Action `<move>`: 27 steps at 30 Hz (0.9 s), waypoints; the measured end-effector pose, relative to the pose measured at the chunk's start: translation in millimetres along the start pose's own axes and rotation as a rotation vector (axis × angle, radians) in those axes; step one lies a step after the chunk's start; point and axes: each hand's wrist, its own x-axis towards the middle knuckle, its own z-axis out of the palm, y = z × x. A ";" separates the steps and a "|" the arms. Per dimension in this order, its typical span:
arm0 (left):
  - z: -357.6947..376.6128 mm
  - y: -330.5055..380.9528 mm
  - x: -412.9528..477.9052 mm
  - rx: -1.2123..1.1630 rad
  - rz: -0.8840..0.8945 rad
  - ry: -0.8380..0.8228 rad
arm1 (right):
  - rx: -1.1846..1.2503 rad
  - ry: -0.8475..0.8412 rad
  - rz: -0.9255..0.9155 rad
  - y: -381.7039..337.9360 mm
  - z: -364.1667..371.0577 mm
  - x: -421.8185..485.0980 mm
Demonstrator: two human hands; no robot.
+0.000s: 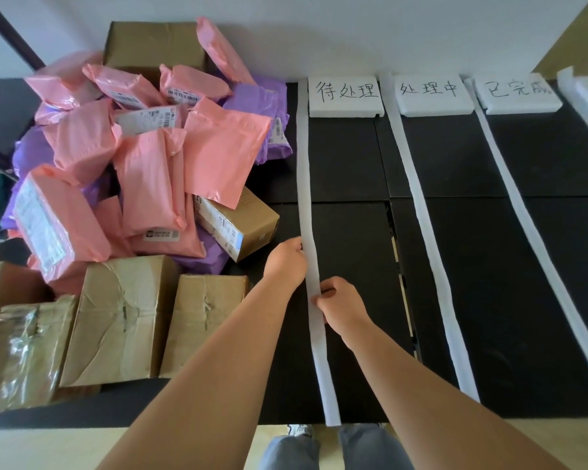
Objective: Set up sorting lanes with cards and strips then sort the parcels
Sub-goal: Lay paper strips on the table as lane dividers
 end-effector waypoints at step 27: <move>43.7 -59.0 -53.1 0.322 0.291 0.080 | -0.318 0.076 -0.335 61.0 1.1 -48.2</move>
